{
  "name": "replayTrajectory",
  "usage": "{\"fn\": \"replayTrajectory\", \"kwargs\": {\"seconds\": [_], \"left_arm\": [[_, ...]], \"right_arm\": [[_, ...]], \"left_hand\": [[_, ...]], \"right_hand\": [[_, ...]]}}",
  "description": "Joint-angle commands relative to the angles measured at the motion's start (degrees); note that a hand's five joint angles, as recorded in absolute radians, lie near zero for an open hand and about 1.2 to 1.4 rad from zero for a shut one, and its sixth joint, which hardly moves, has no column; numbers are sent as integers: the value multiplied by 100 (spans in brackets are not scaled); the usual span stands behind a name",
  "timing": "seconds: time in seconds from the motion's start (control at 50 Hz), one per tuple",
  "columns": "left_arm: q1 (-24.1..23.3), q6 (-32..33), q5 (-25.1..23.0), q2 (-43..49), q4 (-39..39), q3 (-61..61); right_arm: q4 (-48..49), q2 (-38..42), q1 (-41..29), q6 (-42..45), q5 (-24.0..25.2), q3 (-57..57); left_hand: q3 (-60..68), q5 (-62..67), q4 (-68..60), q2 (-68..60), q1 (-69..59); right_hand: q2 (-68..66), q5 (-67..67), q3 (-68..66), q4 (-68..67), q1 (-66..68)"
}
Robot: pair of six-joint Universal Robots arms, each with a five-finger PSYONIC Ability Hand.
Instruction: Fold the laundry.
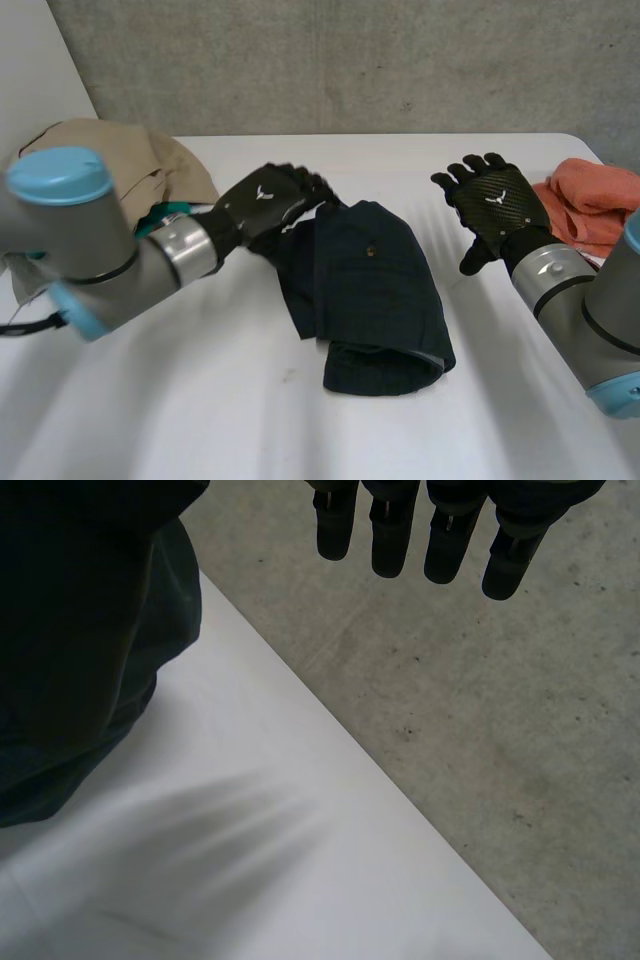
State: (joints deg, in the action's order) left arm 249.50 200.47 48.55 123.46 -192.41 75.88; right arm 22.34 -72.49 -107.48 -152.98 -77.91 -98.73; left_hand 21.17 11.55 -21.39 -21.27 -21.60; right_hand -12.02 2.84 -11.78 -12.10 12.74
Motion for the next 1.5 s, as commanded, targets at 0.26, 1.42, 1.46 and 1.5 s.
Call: {"fn": "replayTrajectory", "kwargs": {"seconds": [0.26,1.42,1.46,1.5], "left_arm": [[188,458,-918,-887,-1614,2264],[-1956,-1599,1087,379,-1203,-796],[-2080,-1546,1034,494,-1124,-646],[-2282,-1494,981,573,-992,-418]], "right_arm": [[-36,139,34,40,-75,47],[-238,121,455,128,-322,240],[-274,139,499,128,-313,257],[-300,165,552,128,-313,292]], "left_hand": [[519,481,-497,-509,-476],[5883,5845,-5861,-5873,-5840],[5883,5845,-5861,-5873,-5840],[4769,4731,-4747,-4759,-4726]], "right_hand": [[202,-284,178,210,-274],[202,-284,178,210,-274],[202,-284,178,210,-274],[202,-284,178,210,-274]]}}
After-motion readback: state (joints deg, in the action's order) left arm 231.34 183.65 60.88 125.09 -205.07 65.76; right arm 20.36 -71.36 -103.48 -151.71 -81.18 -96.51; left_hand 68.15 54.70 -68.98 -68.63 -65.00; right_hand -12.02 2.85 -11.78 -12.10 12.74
